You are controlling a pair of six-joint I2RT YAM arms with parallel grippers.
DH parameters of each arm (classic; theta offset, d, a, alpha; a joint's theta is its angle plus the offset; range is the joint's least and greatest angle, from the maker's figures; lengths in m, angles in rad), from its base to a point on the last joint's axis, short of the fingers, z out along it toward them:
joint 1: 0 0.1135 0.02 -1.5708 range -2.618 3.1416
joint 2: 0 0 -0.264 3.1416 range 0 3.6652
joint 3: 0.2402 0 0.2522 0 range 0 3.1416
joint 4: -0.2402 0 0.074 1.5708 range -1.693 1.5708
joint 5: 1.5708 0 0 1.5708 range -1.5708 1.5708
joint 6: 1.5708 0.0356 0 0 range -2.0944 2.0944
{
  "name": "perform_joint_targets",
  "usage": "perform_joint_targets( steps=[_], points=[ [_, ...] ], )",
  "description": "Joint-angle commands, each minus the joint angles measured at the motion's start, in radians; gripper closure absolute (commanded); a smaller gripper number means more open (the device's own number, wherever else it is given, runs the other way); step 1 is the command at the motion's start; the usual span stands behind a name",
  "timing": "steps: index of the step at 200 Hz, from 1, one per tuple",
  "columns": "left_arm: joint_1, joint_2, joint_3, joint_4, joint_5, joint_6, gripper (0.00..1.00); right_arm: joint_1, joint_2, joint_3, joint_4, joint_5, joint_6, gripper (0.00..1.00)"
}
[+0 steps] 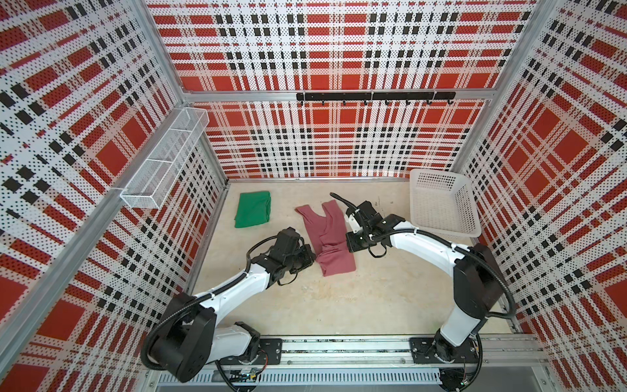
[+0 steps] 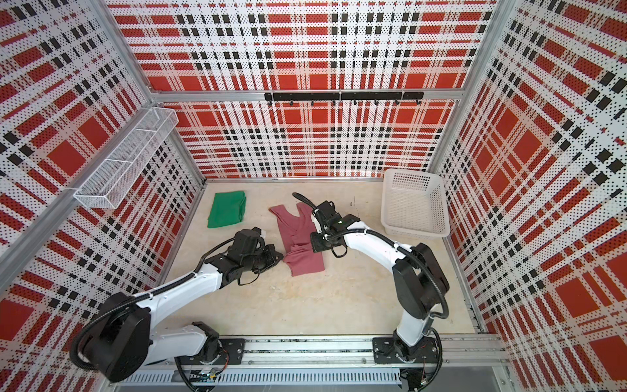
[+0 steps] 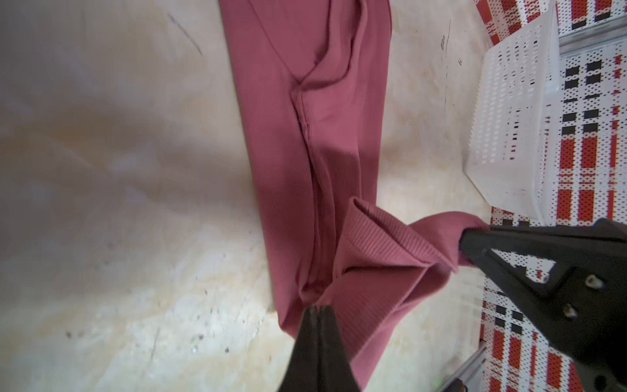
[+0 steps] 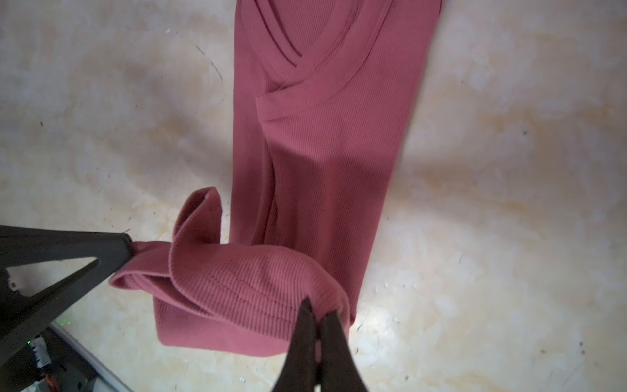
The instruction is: Fold and stack the tank tops
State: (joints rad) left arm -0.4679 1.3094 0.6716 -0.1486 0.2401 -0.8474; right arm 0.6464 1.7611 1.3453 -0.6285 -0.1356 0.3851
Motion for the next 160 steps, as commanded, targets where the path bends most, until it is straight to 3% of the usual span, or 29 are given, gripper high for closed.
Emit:
perform_joint_targets(
  steps=[1,72,95,125,160],
  points=[
    [0.045,0.073,0.066,0.046,0.038,0.116,1.0,-0.033,0.065,0.068,0.041,-0.032,-0.072,1.0],
    [0.131,0.357,0.237,0.127,0.096,0.202,1.0,-0.092,0.273,0.243,0.064,-0.105,-0.103,1.0],
    [0.168,0.42,0.289,0.13,0.087,0.225,1.0,-0.113,0.323,0.291,0.088,-0.141,-0.103,0.75],
    [0.213,0.469,0.395,0.121,0.078,0.26,0.64,-0.147,0.354,0.359,0.114,-0.178,-0.091,0.55],
    [0.211,0.433,0.452,0.06,0.048,0.275,0.56,-0.157,0.273,0.306,0.119,-0.132,-0.098,0.52]
  ],
)
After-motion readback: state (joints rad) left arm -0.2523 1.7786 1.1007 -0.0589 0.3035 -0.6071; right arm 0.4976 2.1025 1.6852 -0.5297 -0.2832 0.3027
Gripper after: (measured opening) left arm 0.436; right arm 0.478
